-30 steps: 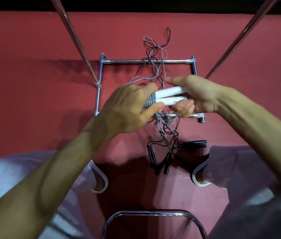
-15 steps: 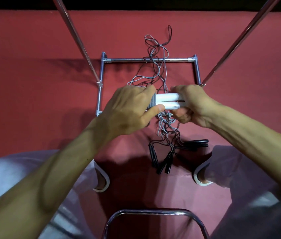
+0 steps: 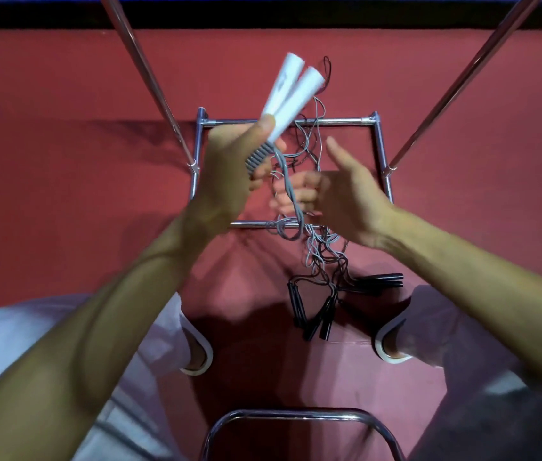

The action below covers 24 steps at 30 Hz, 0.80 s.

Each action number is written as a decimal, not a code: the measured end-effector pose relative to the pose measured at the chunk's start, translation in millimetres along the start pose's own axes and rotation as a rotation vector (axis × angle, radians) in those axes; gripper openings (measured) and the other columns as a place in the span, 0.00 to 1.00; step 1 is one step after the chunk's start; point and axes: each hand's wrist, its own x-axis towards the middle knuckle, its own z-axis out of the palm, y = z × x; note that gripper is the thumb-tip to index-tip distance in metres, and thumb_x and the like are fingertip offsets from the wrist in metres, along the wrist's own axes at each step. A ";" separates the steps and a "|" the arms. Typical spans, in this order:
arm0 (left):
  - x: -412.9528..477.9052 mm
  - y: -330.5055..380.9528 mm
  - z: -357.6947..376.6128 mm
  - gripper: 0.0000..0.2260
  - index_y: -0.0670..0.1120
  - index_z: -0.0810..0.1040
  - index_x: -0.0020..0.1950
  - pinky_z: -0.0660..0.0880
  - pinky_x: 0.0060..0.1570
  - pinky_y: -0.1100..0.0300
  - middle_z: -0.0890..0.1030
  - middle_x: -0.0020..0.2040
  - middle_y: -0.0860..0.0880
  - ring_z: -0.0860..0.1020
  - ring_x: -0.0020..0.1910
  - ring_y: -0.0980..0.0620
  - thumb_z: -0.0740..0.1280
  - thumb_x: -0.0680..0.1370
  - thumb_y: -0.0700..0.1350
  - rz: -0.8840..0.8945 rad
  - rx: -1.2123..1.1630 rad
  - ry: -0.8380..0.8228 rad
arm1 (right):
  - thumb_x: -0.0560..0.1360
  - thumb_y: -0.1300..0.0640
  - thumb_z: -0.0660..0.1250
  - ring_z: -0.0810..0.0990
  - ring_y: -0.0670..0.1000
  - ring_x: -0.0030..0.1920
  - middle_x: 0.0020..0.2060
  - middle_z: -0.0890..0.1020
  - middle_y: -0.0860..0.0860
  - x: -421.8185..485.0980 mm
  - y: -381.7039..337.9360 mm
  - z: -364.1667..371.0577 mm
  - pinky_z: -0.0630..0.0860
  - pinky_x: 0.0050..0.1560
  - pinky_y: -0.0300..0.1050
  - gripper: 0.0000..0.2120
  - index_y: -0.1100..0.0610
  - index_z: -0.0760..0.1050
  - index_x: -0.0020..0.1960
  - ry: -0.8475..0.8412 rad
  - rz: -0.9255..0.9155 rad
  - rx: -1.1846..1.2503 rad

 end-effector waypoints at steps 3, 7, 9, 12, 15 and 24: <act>7.1 6.5 -12.9 0.16 0.36 0.78 0.45 0.55 0.20 0.70 0.64 0.24 0.49 0.61 0.18 0.59 0.62 0.84 0.47 -0.058 0.006 0.086 | 0.76 0.33 0.60 0.76 0.55 0.30 0.33 0.79 0.58 -8.8 1.6 16.0 0.74 0.41 0.49 0.29 0.59 0.82 0.45 0.010 -0.067 -0.105; 12.4 3.5 -21.9 0.15 0.39 0.78 0.40 0.58 0.20 0.69 0.66 0.22 0.51 0.63 0.18 0.58 0.65 0.83 0.46 -0.116 0.072 0.187 | 0.72 0.57 0.78 0.68 0.43 0.28 0.30 0.74 0.49 -11.1 -4.0 -4.7 0.67 0.32 0.40 0.10 0.55 0.77 0.43 0.386 -0.668 -0.675; 11.9 1.9 -21.2 0.17 0.43 0.76 0.34 0.60 0.19 0.70 0.68 0.21 0.55 0.65 0.19 0.59 0.67 0.82 0.45 -0.169 0.088 0.213 | 0.74 0.57 0.77 0.69 0.41 0.30 0.31 0.75 0.45 -16.1 -13.7 -13.6 0.67 0.35 0.36 0.07 0.52 0.78 0.43 0.488 -0.922 -1.000; 11.6 4.7 -19.4 0.17 0.42 0.78 0.34 0.60 0.18 0.70 0.69 0.20 0.55 0.65 0.18 0.59 0.68 0.82 0.46 -0.217 0.120 0.201 | 0.78 0.54 0.74 0.73 0.44 0.30 0.32 0.80 0.44 -23.9 -25.4 -20.3 0.70 0.36 0.37 0.07 0.58 0.84 0.44 0.438 -0.987 -1.195; 8.8 12.7 -17.9 0.14 0.36 0.79 0.48 0.56 0.17 0.70 0.71 0.18 0.54 0.63 0.15 0.60 0.64 0.83 0.47 -0.280 0.133 0.122 | 0.77 0.58 0.72 0.78 0.46 0.23 0.28 0.82 0.52 -32.4 -42.7 -15.9 0.73 0.25 0.37 0.09 0.63 0.82 0.42 0.177 -0.342 -0.520; 10.1 -4.9 -20.7 0.17 0.43 0.81 0.37 0.61 0.21 0.66 0.79 0.28 0.49 0.68 0.21 0.56 0.68 0.74 0.56 -0.183 0.252 0.069 | 0.84 0.60 0.59 0.71 0.50 0.30 0.30 0.68 0.51 -22.9 -44.3 -31.1 0.67 0.32 0.39 0.12 0.59 0.76 0.44 0.052 0.081 -0.430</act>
